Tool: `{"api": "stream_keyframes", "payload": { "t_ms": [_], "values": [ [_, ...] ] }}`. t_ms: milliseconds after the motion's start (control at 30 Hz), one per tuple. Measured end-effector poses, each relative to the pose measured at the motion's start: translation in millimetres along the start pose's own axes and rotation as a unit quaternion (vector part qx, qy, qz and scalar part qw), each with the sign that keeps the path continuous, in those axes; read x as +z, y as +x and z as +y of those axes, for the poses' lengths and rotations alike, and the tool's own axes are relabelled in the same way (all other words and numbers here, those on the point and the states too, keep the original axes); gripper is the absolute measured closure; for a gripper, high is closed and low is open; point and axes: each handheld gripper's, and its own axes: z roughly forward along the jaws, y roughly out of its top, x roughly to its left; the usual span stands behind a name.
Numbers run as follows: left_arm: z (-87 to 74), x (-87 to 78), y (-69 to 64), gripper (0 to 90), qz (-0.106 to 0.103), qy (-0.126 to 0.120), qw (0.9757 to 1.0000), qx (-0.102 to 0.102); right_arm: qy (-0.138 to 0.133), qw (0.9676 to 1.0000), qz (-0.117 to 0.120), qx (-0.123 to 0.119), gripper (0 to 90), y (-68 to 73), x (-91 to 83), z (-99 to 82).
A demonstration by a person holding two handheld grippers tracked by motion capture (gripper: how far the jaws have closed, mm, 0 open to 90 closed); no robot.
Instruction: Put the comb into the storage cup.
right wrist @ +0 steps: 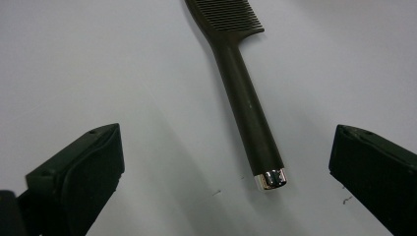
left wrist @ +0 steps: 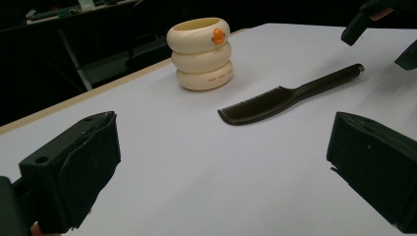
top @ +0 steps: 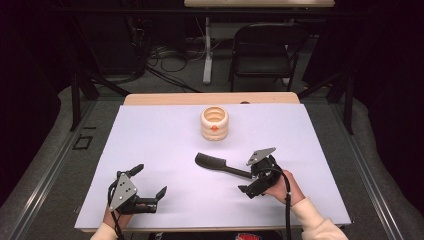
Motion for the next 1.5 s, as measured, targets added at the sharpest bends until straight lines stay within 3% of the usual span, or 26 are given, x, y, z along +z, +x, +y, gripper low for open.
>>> {"api": "stream_keyframes", "payload": {
  "t_ms": [733,1500],
  "values": [
    [-0.1,-0.4,0.5,0.0,0.001,0.000,1.0000,-0.001,0.021,0.9994,0.014,-0.024,0.0,-1.2,12.3,22.7],
    [-0.1,-0.2,0.2,0.0,0.001,0.000,1.0000,0.000,0.072,0.9952,0.020,-0.063,0.0,0.5,23.8,50.9]
  ]
}}
